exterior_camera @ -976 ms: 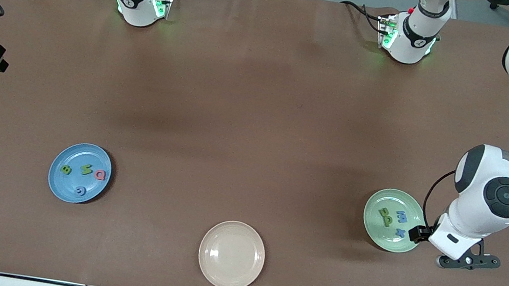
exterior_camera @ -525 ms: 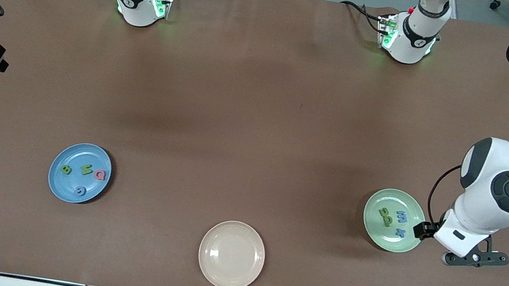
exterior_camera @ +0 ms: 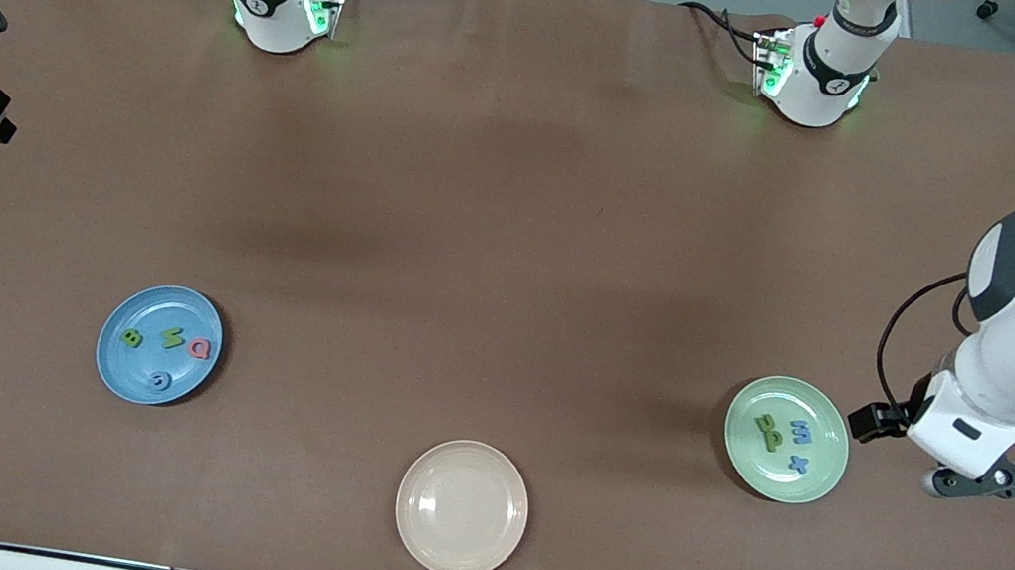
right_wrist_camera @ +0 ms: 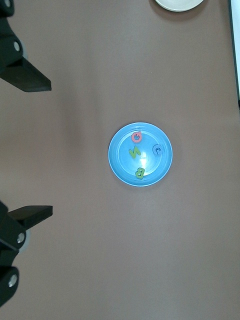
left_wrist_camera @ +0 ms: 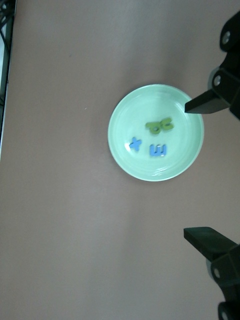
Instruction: Sort uppercase to blue plate, lowercase to green plate
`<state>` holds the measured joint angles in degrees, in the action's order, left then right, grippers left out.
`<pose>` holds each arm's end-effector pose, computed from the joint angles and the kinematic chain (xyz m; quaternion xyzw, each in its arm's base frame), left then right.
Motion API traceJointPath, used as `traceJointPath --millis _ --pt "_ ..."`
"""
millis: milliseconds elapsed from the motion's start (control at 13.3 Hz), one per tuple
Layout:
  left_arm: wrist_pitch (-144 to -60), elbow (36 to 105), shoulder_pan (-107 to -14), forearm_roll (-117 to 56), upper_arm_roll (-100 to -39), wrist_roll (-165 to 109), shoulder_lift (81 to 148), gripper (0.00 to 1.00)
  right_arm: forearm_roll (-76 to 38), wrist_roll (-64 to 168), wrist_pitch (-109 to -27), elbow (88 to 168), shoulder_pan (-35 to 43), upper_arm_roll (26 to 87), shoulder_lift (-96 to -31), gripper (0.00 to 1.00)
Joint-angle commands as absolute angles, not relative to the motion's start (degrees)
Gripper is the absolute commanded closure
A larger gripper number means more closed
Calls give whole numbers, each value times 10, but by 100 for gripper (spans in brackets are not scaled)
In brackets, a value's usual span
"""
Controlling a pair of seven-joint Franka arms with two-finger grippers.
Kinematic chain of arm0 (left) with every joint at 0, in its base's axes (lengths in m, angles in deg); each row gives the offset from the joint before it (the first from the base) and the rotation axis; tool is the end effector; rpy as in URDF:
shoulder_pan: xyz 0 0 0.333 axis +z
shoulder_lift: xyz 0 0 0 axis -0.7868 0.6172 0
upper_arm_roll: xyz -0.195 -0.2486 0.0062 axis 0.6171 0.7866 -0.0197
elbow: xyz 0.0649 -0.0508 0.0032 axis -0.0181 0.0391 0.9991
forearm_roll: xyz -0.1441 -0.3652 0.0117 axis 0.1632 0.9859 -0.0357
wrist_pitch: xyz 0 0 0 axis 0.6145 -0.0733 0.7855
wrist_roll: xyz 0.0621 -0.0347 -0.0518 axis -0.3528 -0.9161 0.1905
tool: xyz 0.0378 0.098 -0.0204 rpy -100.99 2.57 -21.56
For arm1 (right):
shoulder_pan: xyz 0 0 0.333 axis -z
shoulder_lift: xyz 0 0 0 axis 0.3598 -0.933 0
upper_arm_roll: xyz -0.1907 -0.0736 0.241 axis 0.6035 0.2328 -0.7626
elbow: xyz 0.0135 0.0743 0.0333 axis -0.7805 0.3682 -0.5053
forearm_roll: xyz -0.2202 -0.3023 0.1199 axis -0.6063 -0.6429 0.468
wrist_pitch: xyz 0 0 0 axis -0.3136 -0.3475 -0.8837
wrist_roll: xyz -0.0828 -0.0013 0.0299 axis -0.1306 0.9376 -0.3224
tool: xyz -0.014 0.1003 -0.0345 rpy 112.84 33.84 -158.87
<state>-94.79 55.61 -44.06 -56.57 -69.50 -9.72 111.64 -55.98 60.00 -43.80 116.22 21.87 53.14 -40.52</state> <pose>0.6778 -0.0709 0.4669 -0.9921 -0.0905 -0.0535 0.0678 0.5583 -0.0255 0.6497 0.9982 -0.0480 0.0367 0.0022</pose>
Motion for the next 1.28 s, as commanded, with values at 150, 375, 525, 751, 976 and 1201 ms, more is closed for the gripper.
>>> traceJointPath --millis 150,375,525,751,976,1201 --pt "-880 565 -436 -520 -690 -110 1054 0 -562 599 -443 1170 227 527 -399 0" --pt "-835 566 -436 -500 -691 -117 1015 0 -562 598 -443 1171 227 527 -399 0" --pt "-815 565 -435 -498 -691 -141 990 0 -562 599 -443 1171 228 527 -399 0" --pt "-768 568 -441 -475 -709 -215 939 0 -560 599 -441 1171 230 528 -399 0" --pt "-716 584 -471 -427 -746 -222 893 0 -560 599 -442 1171 231 528 -399 0" --pt "-714 624 -508 -416 -769 -223 849 0 -560 599 -442 1171 231 528 -399 0"
